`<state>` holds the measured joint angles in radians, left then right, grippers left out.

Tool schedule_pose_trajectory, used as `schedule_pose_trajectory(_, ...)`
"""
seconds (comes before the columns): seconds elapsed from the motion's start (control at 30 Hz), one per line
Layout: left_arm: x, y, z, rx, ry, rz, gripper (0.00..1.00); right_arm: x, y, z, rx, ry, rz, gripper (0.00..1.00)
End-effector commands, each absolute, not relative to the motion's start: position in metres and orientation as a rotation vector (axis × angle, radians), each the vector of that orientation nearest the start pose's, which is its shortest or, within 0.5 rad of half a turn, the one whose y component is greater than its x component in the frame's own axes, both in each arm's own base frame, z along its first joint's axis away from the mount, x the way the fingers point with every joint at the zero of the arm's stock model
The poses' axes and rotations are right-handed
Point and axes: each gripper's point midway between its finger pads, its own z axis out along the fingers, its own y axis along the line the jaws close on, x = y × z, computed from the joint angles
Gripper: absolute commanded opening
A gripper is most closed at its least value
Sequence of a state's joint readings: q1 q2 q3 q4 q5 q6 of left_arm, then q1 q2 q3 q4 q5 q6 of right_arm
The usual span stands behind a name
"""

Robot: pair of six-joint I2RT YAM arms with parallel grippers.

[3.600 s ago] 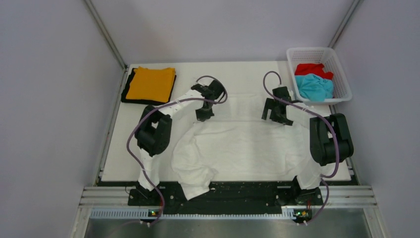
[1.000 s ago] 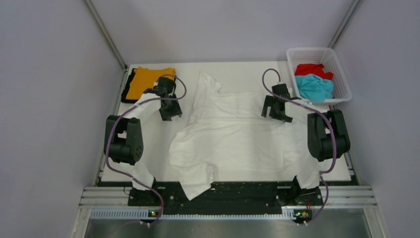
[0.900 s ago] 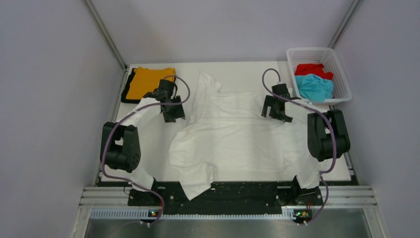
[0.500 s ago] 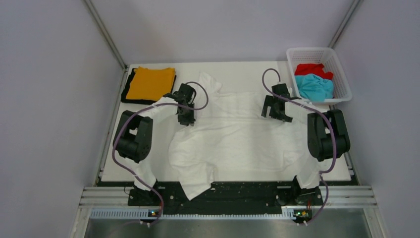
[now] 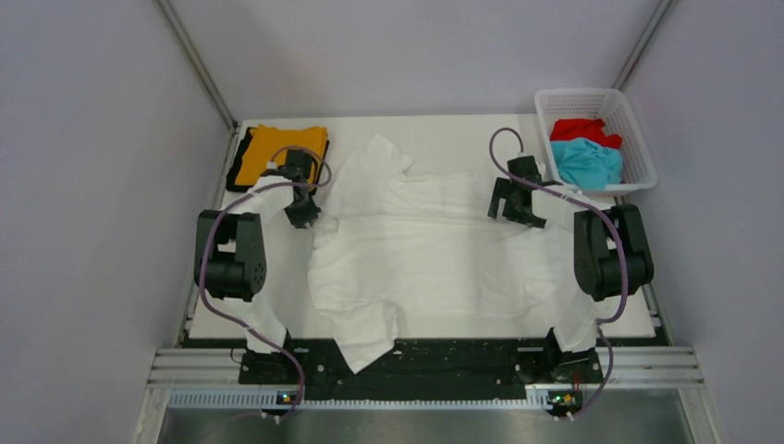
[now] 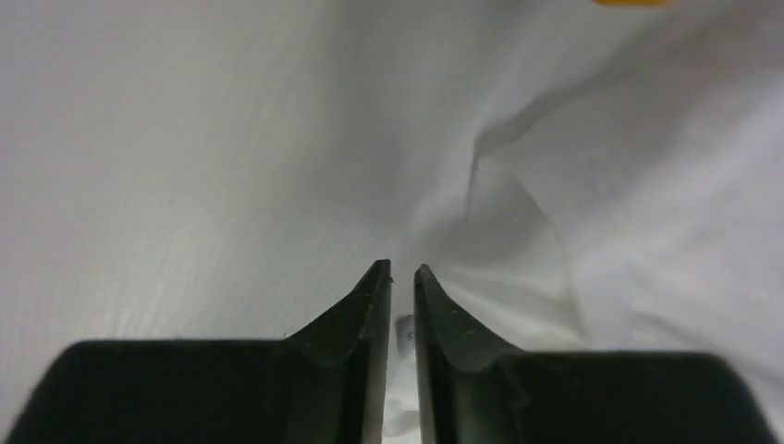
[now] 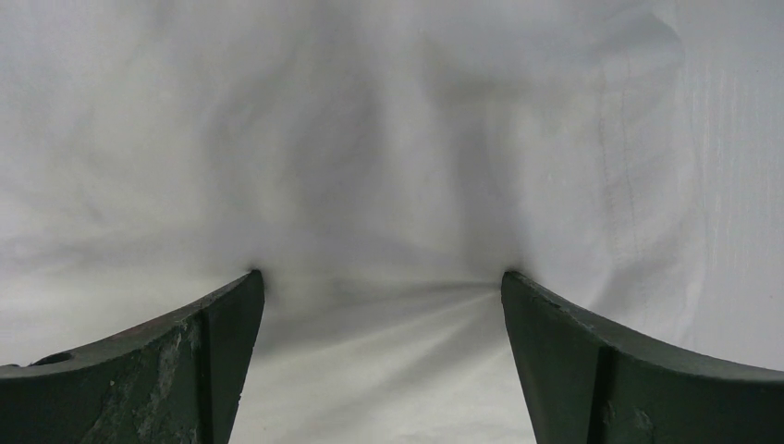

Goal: Fold and stack the t-shirts
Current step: Flatten out the tshirt

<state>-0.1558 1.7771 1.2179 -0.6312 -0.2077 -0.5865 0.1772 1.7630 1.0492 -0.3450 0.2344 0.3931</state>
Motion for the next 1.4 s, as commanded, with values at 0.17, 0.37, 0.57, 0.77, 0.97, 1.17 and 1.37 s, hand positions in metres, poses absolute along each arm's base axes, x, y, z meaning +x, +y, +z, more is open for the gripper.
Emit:
schedule_pose_trajectory(0.17,0.376,-0.048,0.078,-0.706,2.589,-0.112,0.75,0.365,0.033,0.003,0.351,2.648,-0.161,0.99)
schedule_pose_trajectory(0.37,0.388,-0.068,0.112,-0.593,2.536,-0.247,0.76,0.369,0.035,0.009,0.347,2.631,-0.138,0.99)
schedule_pose_trajectory(0.57,0.39,-0.114,0.108,-0.431,2.581,-0.4,0.78,0.374,0.04,0.02,0.339,2.593,-0.09,0.99)
schedule_pose_trajectory(0.77,0.399,-0.133,0.068,-0.43,2.666,-0.444,0.79,0.377,0.038,0.018,0.348,2.59,-0.108,0.99)
schedule_pose_trajectory(0.97,0.426,-0.138,0.038,-0.434,2.7,-0.425,0.79,0.386,0.035,0.008,0.36,2.612,-0.146,0.99)
schedule_pose_trajectory(1.17,0.476,-0.15,0.017,-0.388,2.703,-0.442,0.79,0.416,0.022,0.004,0.381,2.596,-0.198,0.99)
schedule_pose_trajectory(1.37,0.533,-0.171,0.033,-0.338,2.662,-0.53,0.8,0.458,0.012,0.029,0.36,2.521,-0.258,0.99)
